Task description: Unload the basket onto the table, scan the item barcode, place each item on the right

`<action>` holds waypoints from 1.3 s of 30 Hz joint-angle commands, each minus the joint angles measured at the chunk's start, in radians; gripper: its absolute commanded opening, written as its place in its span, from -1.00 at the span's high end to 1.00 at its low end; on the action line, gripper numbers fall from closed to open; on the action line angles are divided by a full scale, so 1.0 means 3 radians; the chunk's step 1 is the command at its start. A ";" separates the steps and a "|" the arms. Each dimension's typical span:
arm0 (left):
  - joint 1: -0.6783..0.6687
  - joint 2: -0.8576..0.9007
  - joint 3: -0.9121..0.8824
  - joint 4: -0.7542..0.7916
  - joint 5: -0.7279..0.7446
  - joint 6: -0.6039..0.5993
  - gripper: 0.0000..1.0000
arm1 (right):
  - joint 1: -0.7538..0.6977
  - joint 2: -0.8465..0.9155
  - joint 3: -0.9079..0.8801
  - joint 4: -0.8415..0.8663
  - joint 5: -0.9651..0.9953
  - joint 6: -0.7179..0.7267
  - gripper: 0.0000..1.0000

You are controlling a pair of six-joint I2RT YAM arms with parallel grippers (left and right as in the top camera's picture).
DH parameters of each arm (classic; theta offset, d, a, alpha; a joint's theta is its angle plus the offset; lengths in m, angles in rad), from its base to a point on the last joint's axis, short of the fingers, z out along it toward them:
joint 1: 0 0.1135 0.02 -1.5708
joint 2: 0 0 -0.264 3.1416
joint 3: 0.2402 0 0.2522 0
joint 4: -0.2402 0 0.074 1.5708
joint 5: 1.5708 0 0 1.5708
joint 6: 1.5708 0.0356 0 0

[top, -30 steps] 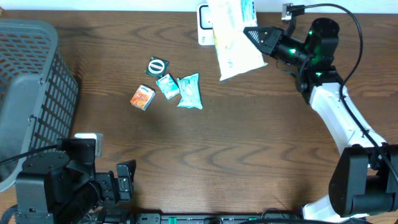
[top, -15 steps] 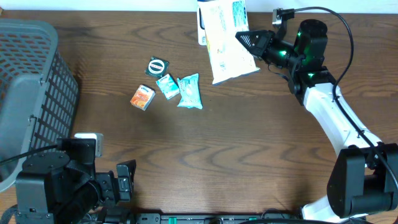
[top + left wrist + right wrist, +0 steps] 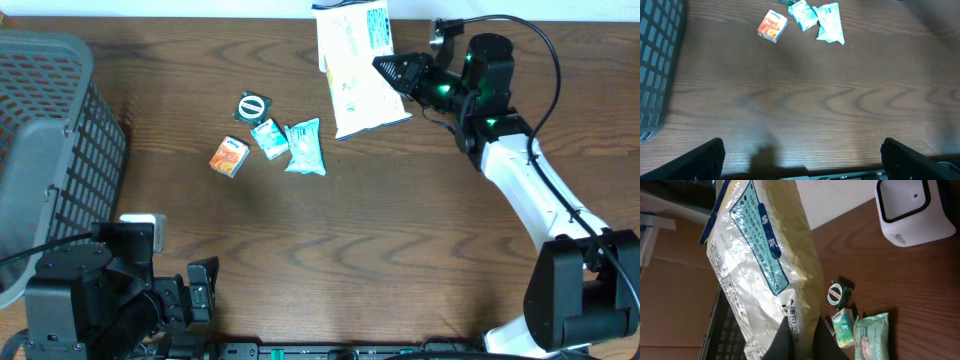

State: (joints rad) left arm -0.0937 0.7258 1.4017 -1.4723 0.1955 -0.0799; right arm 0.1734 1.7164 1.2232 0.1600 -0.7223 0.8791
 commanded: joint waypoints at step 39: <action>-0.0001 0.0006 0.0009 -0.0003 -0.0032 -0.0025 -0.95 | 0.0786 0.0370 -0.0031 -0.2462 0.5011 -0.2611 0.98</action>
State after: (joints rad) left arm -0.0937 0.7258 1.4021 -1.4727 0.1955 -0.0799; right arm 0.4007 1.7615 1.2217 -0.5694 0.7181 0.1165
